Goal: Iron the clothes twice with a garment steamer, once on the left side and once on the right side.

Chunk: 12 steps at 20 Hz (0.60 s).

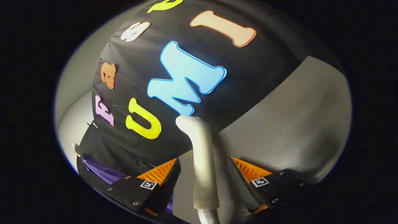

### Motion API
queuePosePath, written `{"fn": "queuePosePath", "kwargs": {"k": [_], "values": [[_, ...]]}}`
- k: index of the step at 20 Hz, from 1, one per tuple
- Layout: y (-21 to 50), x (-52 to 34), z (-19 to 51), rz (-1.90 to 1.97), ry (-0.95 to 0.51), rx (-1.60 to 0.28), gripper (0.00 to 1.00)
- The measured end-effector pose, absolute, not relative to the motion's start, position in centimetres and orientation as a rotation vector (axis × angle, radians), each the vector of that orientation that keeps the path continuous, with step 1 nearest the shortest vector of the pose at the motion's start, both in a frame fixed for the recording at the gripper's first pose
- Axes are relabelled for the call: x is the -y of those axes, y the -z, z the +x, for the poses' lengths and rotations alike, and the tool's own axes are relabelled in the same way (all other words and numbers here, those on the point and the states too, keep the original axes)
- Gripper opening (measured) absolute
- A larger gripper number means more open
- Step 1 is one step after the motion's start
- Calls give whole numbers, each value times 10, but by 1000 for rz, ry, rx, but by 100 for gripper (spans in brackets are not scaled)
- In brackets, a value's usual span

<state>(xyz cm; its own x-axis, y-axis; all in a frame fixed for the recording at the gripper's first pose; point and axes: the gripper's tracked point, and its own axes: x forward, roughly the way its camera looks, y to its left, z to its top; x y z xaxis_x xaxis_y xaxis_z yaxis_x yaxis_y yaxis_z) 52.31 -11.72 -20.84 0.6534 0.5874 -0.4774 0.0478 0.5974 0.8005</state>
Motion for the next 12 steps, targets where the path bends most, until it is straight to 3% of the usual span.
{"fn": "queuePosePath", "kwargs": {"k": [4,6,9,12], "values": [[217,110,520,918,-383,-863,87],[223,95,518,931,-402,-915,77],[228,90,516,939,-393,-956,42],[225,92,512,917,-379,-939,37]]}}
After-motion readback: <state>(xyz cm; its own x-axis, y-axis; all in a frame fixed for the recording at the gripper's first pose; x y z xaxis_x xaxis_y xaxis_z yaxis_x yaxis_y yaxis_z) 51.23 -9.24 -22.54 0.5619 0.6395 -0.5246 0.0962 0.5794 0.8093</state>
